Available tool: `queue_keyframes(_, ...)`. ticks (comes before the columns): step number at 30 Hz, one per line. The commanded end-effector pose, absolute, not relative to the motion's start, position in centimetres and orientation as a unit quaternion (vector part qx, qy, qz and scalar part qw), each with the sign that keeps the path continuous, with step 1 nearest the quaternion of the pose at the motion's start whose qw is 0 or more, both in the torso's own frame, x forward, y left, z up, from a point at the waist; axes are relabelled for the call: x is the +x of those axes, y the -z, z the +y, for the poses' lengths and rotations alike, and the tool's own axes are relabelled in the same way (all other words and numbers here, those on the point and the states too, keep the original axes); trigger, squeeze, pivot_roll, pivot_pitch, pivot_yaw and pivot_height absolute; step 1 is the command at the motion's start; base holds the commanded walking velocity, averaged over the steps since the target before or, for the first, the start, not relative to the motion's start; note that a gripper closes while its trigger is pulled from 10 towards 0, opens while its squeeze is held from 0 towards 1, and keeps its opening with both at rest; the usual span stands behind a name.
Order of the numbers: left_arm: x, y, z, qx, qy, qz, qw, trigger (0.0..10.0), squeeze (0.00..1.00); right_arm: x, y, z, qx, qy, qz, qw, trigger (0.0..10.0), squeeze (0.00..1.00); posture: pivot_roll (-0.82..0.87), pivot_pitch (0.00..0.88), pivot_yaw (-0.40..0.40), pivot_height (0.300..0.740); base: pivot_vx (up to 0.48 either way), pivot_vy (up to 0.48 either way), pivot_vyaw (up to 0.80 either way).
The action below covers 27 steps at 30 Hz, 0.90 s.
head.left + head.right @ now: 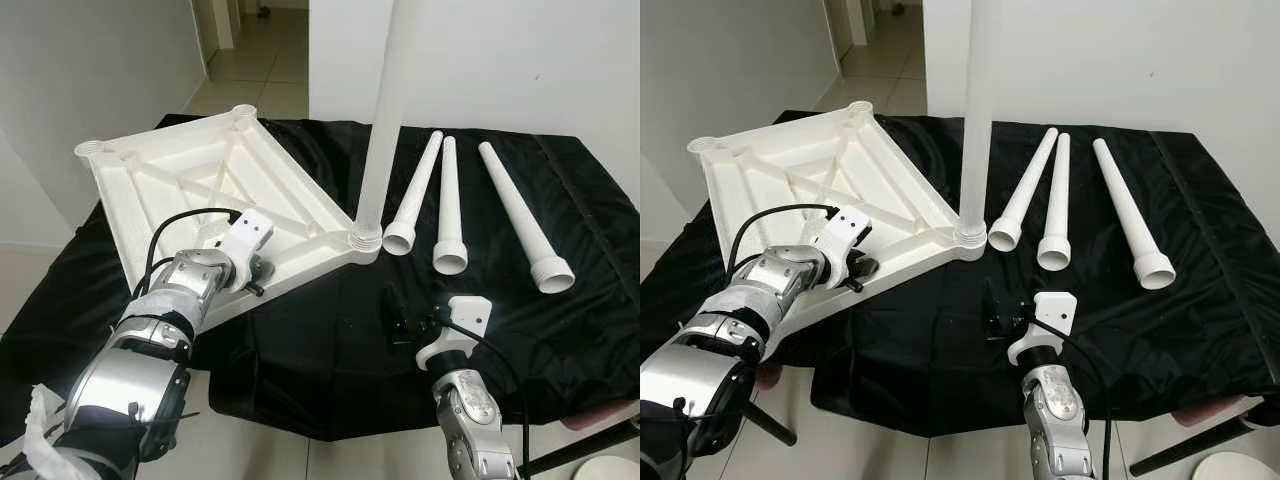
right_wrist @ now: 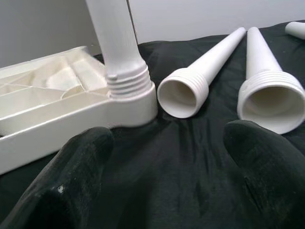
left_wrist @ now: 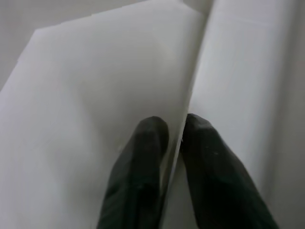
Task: Building children table
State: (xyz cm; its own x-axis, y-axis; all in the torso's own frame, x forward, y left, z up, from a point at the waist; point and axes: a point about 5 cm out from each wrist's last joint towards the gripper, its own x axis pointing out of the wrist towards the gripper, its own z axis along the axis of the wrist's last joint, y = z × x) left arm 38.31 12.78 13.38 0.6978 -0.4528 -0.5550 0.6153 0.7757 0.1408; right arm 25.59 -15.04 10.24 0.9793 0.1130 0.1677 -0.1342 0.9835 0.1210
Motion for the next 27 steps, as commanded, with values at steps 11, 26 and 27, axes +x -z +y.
queue_keyframes(11, 39.2, -14.0, 15.5, 0.189, 0.166, 0.239, 0.938, 0.0, 0.00, 25.5, -9.9, -15.0, 0.065, -0.060, -0.077, 0.993, 10.0, 0.00, -0.02, 0.022, 0.058, 0.740, 0.000, 0.000, 0.00)
queue_keyframes(26, 39.0, -14.7, 12.1, 0.164, 0.247, 0.185, 0.937, 10.0, 1.00, 25.6, -10.0, -14.9, 0.066, -0.057, -0.078, 0.993, 10.0, 0.00, -0.02, 0.022, 0.069, 0.740, 0.000, 0.000, 0.00)
queue_keyframes(27, 39.0, -14.7, 12.1, 0.164, 0.247, 0.185, 0.937, 10.0, 1.00, 25.6, -10.0, -14.9, 0.066, -0.057, -0.078, 0.993, 10.0, 0.00, -0.02, 0.022, 0.069, 0.740, 0.000, 0.000, 0.00)
